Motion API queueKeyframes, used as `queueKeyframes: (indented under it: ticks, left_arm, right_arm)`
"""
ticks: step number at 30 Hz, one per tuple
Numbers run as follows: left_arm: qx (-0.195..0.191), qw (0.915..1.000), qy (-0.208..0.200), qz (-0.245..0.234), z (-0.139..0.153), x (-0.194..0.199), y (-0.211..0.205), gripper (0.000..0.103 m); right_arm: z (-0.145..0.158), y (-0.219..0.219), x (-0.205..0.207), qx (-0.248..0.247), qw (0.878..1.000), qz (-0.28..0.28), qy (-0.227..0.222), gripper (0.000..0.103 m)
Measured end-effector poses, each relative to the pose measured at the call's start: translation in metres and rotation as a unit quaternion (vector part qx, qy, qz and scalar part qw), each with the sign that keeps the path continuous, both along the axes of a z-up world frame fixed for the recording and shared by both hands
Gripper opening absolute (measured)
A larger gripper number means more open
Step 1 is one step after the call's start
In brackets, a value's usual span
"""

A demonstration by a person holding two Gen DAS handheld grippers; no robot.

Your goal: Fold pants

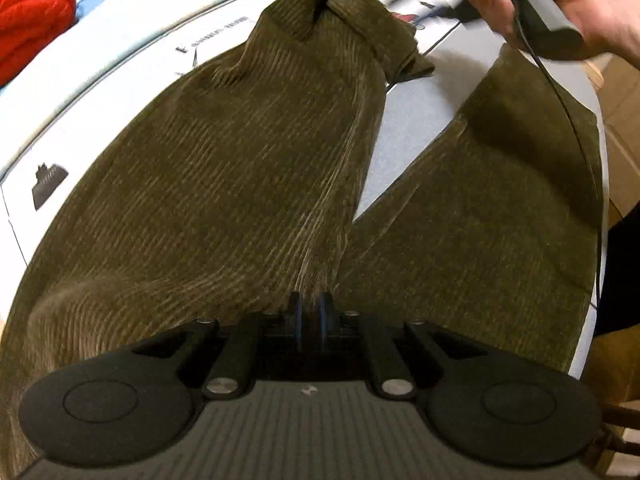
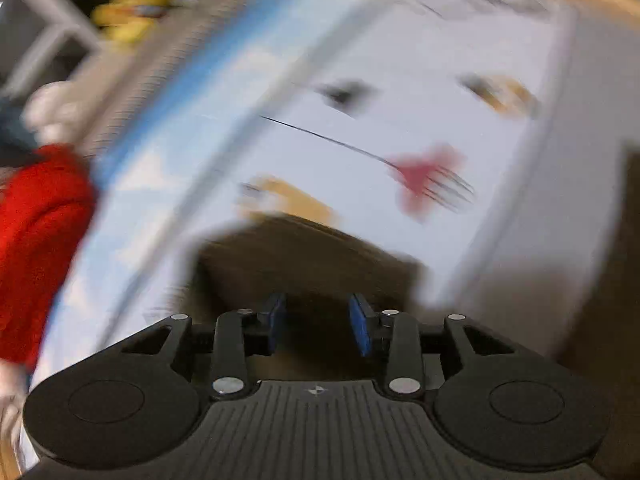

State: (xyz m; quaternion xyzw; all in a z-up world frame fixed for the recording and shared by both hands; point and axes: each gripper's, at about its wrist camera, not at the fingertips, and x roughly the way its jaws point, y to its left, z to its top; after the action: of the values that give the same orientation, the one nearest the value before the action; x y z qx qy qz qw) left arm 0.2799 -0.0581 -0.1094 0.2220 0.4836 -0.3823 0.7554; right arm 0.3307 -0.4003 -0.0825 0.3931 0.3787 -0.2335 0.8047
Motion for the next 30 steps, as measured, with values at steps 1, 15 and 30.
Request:
queueKeyframes:
  ticks: [1,15,30]
  left_arm:
    - [-0.001,1.0000,0.000,0.000,0.001,-0.001,0.000,0.008]
    - [-0.011,0.9990,-0.034,0.026,0.009,0.013,-0.025,0.045]
    - [-0.005,0.9962,-0.074,0.046,-0.021,0.015,-0.099,0.006]
  right_arm:
    - [-0.010,-0.006,-0.010,0.017,1.000,-0.020,0.015,0.038]
    - [-0.040,-0.003,-0.017,0.138,0.988,-0.065,-0.001,0.066]
    - [0.081,-0.060,0.003,-0.047,0.976,-0.049,-0.207,0.001]
